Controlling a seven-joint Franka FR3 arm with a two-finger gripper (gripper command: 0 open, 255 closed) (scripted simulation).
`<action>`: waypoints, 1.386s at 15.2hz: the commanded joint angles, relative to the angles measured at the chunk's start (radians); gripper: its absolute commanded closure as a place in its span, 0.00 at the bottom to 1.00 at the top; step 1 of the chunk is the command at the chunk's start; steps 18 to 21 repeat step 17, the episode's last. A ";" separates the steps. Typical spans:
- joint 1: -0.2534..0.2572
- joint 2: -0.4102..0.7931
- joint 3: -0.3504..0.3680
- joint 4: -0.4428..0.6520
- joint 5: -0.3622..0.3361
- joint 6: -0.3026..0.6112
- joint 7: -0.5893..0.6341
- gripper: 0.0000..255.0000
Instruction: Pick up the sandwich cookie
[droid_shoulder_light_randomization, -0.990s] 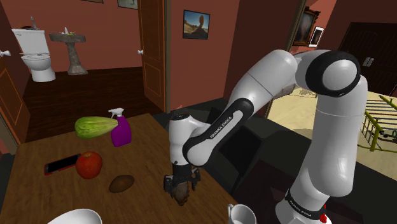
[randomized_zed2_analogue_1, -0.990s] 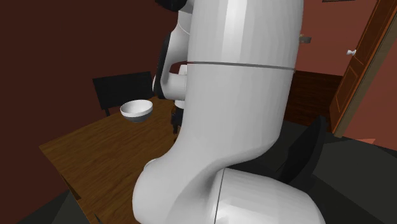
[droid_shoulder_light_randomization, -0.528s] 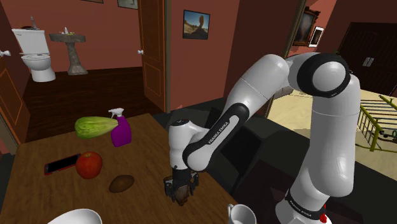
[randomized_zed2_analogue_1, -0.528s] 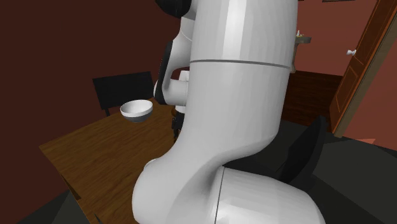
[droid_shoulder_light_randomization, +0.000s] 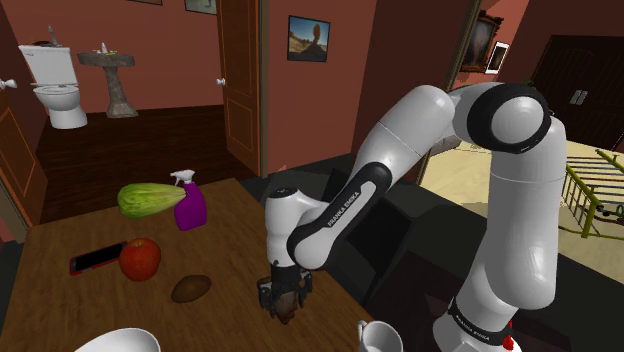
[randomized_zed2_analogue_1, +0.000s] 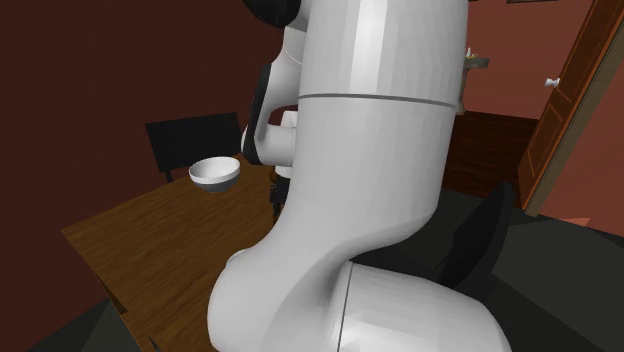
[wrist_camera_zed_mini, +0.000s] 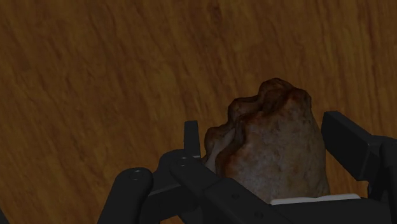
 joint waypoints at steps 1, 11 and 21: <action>-0.003 -0.010 0.002 0.001 0.005 -0.011 -0.002 1.00; -0.026 -0.134 0.028 0.013 0.065 -0.140 -0.028 1.00; -0.032 -0.181 0.033 0.025 0.086 -0.195 -0.037 1.00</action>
